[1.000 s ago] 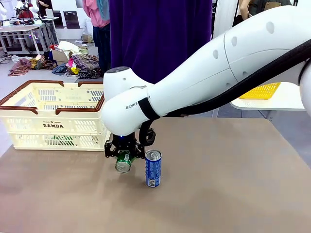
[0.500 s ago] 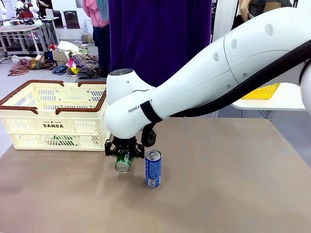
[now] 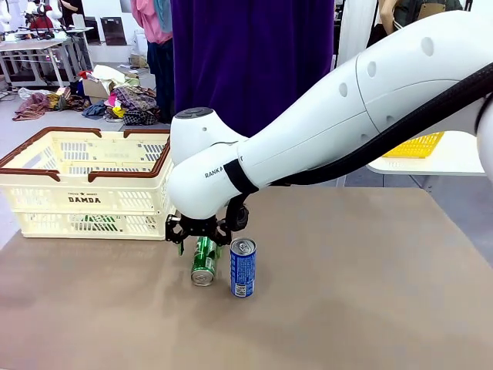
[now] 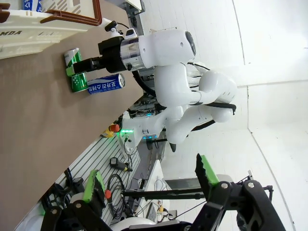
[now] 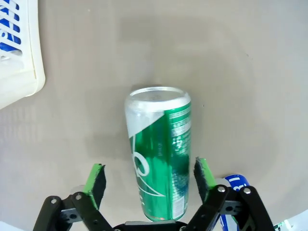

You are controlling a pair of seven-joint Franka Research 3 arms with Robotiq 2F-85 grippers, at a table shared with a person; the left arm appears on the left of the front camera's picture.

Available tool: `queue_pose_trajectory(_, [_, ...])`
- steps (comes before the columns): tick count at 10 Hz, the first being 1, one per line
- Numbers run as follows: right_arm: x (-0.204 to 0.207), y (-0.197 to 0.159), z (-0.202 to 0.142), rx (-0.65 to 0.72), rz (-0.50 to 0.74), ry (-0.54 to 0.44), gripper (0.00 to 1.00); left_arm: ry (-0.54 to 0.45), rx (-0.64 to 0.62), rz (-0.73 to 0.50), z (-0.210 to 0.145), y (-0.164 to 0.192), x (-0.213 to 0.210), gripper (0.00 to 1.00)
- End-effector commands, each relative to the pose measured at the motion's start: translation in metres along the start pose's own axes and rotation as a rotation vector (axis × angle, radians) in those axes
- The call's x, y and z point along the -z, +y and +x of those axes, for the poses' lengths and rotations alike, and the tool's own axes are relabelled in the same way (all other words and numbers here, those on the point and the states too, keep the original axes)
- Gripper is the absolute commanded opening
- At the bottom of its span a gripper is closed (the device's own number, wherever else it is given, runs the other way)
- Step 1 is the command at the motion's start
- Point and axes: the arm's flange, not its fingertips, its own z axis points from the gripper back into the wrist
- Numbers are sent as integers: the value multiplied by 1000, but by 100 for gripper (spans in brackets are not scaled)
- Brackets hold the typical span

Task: Place the drinks into the Shopping basket.
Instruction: Pick up one drink and place it into the Shopping basket.

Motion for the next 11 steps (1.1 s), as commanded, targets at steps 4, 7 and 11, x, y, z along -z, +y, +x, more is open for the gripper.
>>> queue_pose_trajectory(4, [-22,-23,-4,-24,66,-84,100,0,5,-2,-3,0,0,100])
queue_pose_trajectory(7, [-119,-65,-16,-27,108,-206,100,0,5,-2,-3,0,0,100])
queue_pose_trajectory(11, [-250,-193,-62,-26,356,-51,100,0,5,-2,-3,0,0,100])
